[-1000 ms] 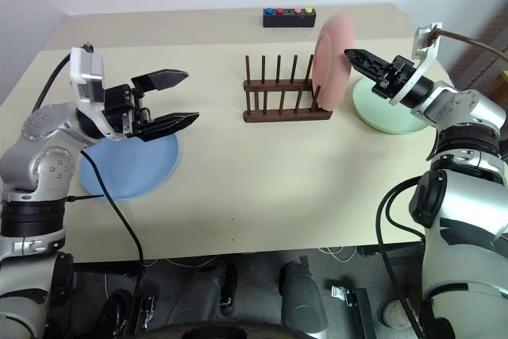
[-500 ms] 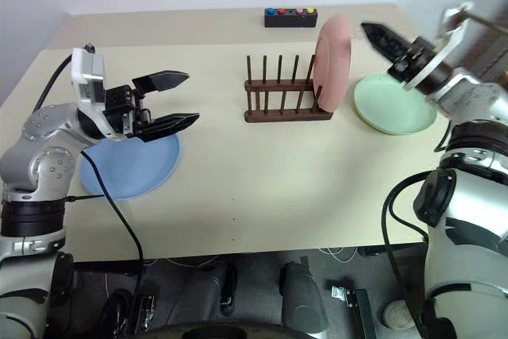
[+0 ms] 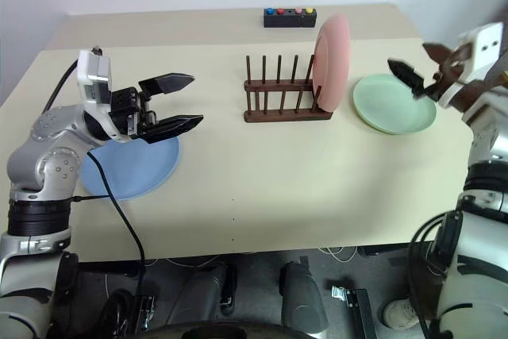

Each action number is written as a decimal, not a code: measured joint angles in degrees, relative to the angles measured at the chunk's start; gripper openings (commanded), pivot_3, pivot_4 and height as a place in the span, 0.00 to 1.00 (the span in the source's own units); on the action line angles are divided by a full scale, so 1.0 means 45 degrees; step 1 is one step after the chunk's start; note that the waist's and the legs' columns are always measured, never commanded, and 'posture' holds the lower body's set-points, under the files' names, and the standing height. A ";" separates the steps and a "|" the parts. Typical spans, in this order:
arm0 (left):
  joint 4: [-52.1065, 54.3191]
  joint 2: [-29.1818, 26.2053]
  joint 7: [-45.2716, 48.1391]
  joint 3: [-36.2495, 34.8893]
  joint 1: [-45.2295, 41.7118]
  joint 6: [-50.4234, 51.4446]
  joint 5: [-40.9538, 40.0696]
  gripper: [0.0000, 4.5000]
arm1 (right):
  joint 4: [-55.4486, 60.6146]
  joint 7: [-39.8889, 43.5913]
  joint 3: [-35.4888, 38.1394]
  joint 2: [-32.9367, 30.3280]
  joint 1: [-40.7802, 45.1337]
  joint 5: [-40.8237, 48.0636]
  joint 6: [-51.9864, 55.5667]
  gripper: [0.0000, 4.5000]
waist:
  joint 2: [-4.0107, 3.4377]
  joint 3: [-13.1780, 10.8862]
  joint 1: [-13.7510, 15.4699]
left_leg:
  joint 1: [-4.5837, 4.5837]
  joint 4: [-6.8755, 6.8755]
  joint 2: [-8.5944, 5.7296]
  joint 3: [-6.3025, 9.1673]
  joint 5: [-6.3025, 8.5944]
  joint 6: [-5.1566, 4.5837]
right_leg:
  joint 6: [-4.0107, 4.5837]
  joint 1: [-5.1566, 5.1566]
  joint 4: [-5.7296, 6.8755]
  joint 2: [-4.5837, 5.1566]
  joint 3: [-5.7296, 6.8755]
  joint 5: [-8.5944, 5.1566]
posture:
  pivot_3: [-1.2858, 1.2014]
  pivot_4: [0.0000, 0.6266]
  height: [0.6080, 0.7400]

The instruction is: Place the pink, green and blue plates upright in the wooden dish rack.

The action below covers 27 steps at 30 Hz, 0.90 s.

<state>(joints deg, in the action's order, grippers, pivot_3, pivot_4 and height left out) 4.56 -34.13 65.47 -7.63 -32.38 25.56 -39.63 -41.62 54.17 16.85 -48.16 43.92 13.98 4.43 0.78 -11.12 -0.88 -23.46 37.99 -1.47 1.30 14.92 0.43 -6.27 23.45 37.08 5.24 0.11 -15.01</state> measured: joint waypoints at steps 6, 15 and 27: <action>0.0000 0.0012 -0.0029 0.0403 -0.0113 0.1162 -0.0238 1.00 | -0.0177 0.1144 -0.1466 -0.0676 -0.0689 -0.1116 -0.0621 0.99 | 0.0000 0.0000 -0.0062 | 0.0014 0.0000 0.0009 -0.0002 0.0000 0.0000 | 0.0001 -0.0005 0.0003 -0.0007 -0.0007 0.0000 | 0.52 0.24 1.00; 0.0537 -0.0170 0.0272 0.1028 0.0342 0.1642 -0.0236 1.00 | -0.2512 0.1522 -0.3136 -0.0504 0.0256 -0.2405 -0.0290 0.99 | -0.0002 -0.0001 -0.0056 | 0.0014 0.0001 0.0009 0.0001 -0.0001 0.0003 | 0.0003 -0.0004 0.0000 -0.0007 -0.0013 0.0000 | 0.52 0.24 1.00; 0.1048 -0.0351 0.0098 0.0983 0.0565 0.1782 -0.0484 1.00 | -0.5061 0.1178 -0.4286 -0.0015 0.1844 -0.3835 0.0200 0.14 | -0.0002 -0.0001 -0.0020 | 0.0013 0.0000 0.0003 -0.0001 -0.0002 0.0004 | 0.0003 -0.0009 -0.0010 -0.0002 -0.0013 0.0000 | 0.52 0.24 1.00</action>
<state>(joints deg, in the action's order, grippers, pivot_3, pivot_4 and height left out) 9.28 -35.71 65.91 -3.20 -29.84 33.58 -41.81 -64.40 59.47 -2.43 -48.22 52.21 -3.28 5.33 0.77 -11.13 -0.97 -23.40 37.99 -1.46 1.29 14.91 0.44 -6.26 23.41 37.04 5.23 0.06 -15.01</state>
